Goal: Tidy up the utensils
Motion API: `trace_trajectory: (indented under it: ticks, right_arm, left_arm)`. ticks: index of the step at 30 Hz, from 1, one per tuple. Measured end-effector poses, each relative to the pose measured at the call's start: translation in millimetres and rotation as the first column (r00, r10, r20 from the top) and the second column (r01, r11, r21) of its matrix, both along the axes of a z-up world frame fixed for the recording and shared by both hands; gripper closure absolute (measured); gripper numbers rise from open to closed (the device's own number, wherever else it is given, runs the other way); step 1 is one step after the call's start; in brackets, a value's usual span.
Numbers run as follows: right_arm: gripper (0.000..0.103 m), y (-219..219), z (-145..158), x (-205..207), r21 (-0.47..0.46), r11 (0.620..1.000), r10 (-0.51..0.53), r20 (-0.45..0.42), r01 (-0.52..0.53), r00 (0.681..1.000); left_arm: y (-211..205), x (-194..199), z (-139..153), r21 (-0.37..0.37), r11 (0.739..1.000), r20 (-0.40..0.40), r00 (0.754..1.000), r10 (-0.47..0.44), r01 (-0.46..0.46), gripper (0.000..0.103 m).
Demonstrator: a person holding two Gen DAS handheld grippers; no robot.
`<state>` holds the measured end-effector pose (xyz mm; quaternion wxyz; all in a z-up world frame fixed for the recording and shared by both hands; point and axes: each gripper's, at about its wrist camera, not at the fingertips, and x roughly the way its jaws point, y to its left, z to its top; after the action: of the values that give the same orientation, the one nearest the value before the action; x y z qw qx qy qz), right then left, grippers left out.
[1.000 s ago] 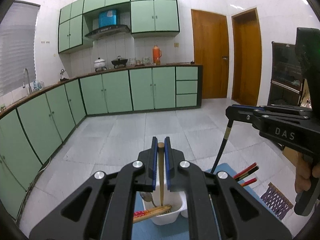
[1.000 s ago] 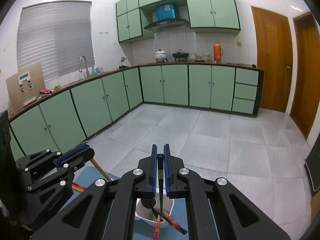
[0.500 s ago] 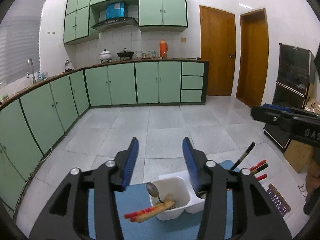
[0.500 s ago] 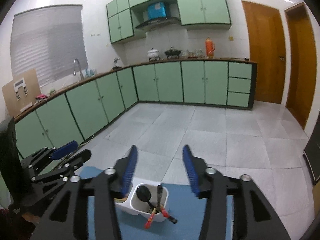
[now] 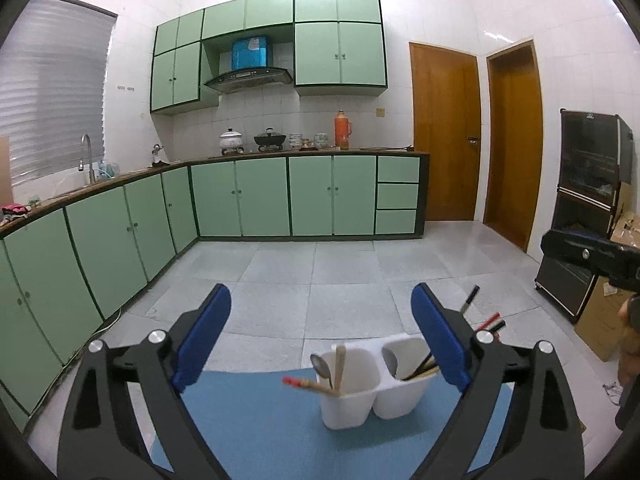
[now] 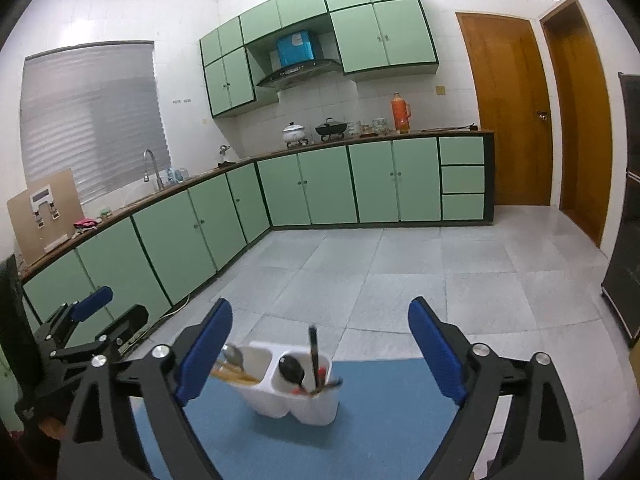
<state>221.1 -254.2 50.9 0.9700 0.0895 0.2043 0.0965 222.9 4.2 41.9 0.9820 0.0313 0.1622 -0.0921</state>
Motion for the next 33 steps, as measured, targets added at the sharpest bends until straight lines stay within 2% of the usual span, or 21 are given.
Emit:
trace_trajectory:
  ticks: [4, 9, 13, 17, 24, 33]
  right_arm:
    - [0.007, 2, -8, -26, -0.004, 1.000, 0.002, 0.002, -0.002, 1.000]
    - [0.006, 9, -20, -58, -0.014, 0.999, 0.031, -0.010, -0.032, 0.999]
    - [0.006, 16, -28, -84, -0.054, 0.998, 0.021, -0.011, -0.022, 1.000]
    - [0.006, 19, -35, -107, -0.056, 0.998, 0.030, -0.030, -0.032, 0.999]
    - [0.006, 21, -40, -137, -0.045, 0.999, 0.016, -0.043, -0.018, 0.999]
    - [0.006, 35, -39, -170, -0.065, 0.998, 0.012, -0.021, -0.013, 1.000]
  left_arm:
    - [5, -18, -3, -0.017, 1.000, -0.009, 1.000, 0.001, -0.001, 0.010]
    - [8, -51, -13, -0.027, 1.000, -0.039, 0.999, 0.001, -0.002, 0.006]
    - [13, -77, -18, -0.033, 0.999, -0.054, 0.998, 0.019, -0.021, 0.006]
    - [21, -99, -22, -0.047, 0.999, -0.072, 0.997, 0.023, -0.026, 0.005]
    - [25, -139, -24, -0.037, 0.999, -0.070, 0.997, 0.035, -0.038, 0.005]
    - [25, -176, -18, -0.024, 0.999, -0.045, 0.999, 0.026, -0.027, 0.006]
